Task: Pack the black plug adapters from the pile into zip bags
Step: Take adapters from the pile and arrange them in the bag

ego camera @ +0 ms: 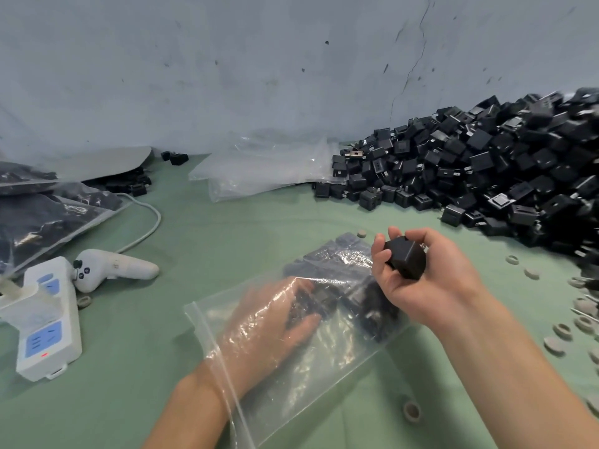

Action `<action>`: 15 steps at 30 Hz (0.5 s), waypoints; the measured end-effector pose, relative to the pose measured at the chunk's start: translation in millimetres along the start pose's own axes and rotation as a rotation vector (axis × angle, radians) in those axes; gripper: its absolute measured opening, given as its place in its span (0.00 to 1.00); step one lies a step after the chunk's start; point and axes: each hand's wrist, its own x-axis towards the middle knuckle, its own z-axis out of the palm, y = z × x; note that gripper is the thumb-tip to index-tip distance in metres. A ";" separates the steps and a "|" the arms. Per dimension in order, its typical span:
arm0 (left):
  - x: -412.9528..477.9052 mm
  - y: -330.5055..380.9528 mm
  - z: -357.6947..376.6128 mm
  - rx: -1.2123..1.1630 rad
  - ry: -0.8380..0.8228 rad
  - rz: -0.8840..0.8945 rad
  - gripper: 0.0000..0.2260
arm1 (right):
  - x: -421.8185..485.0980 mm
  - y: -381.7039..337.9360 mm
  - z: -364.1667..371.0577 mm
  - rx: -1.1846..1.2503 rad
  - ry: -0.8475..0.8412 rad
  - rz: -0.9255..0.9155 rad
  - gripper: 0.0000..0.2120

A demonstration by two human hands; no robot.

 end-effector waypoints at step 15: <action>-5.9 1.7 -14.8 0.112 0.114 0.186 0.07 | 0.0 13.7 6.2 -0.221 -0.111 -0.007 0.15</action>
